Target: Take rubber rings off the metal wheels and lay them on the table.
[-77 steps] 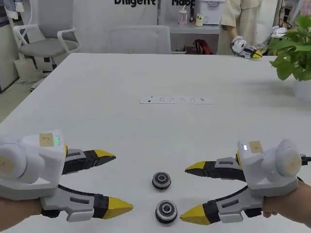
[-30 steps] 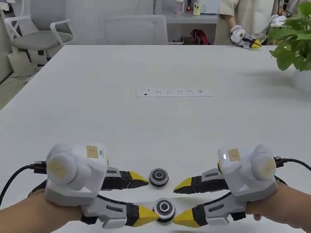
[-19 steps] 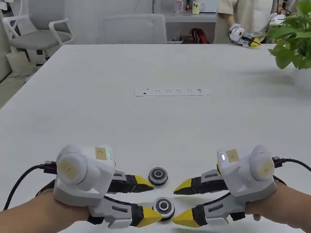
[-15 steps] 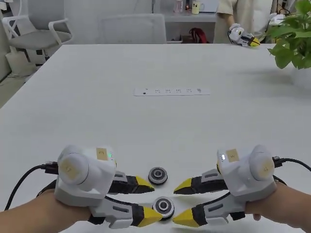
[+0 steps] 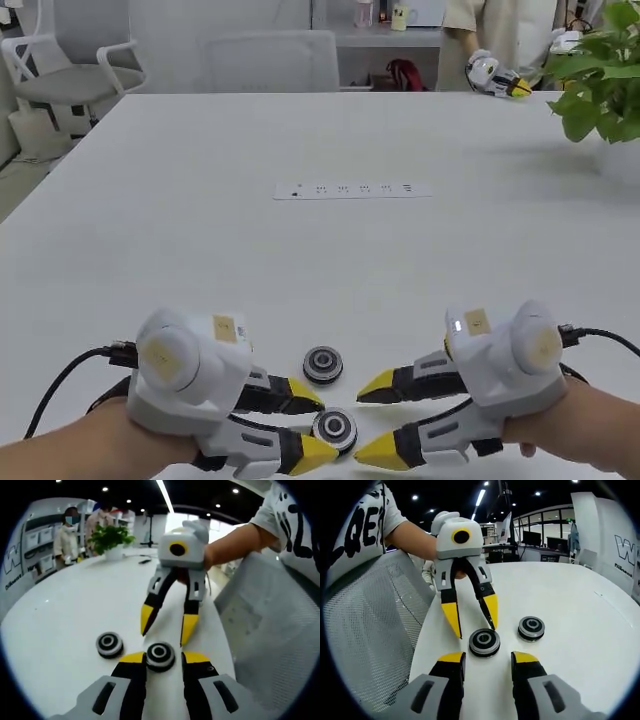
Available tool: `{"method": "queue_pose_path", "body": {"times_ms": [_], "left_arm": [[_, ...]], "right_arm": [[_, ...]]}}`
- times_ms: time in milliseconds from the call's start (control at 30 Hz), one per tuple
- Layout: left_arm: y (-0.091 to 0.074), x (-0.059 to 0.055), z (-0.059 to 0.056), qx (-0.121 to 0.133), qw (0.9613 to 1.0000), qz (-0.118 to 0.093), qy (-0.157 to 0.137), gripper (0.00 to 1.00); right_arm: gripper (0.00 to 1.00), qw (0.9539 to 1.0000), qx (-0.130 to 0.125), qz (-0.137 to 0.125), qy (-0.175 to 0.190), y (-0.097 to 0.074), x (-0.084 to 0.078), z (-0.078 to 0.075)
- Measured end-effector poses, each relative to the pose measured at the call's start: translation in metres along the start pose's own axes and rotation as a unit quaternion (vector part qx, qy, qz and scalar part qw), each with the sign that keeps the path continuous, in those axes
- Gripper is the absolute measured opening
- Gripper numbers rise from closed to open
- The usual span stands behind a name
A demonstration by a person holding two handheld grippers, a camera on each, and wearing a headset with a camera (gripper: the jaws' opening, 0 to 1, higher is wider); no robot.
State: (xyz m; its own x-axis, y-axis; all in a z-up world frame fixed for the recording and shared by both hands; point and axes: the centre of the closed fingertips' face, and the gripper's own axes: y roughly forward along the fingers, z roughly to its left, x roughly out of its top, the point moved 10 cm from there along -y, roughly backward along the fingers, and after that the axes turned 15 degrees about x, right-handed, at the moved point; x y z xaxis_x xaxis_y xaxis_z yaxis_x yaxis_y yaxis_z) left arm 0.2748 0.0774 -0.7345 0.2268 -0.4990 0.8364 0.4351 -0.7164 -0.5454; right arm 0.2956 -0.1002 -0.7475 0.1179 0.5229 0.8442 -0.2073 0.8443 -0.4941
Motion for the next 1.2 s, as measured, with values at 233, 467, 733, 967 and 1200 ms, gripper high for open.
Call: {"method": "queue_pose_path", "body": {"times_ms": [233,467,733,967,1200], "left_arm": [[0.0025,0.0008,-0.0005,0.0,1.0,0.003,0.0,0.26],[0.0068,0.0037,-0.0011,0.001,1.0,0.003,0.001,0.23],[0.0085,0.0047,0.0003,0.015,0.9997,0.003,0.017,0.17],[0.0082,0.0033,-0.0014,0.016,0.9992,0.002,0.037,0.15],[0.0091,0.0021,-0.0031,0.029,0.9985,-0.002,0.047,0.14]], "right_arm": [[0.34,1.0,0.001,0.0,0.001,0.0009,-0.0002,0.0002],[0.34,1.0,0.002,0.002,0.001,0.0013,-0.0011,0.0007],[0.34,1.0,0.0,-0.001,0.001,0.0005,-0.0008,-0.0006],[0.35,1.0,0.002,-0.004,0.002,0.0016,0.0005,-0.0002],[0.34,0.9999,-0.001,-0.012,0.007,0.0038,0.0018,0.0001]]}}
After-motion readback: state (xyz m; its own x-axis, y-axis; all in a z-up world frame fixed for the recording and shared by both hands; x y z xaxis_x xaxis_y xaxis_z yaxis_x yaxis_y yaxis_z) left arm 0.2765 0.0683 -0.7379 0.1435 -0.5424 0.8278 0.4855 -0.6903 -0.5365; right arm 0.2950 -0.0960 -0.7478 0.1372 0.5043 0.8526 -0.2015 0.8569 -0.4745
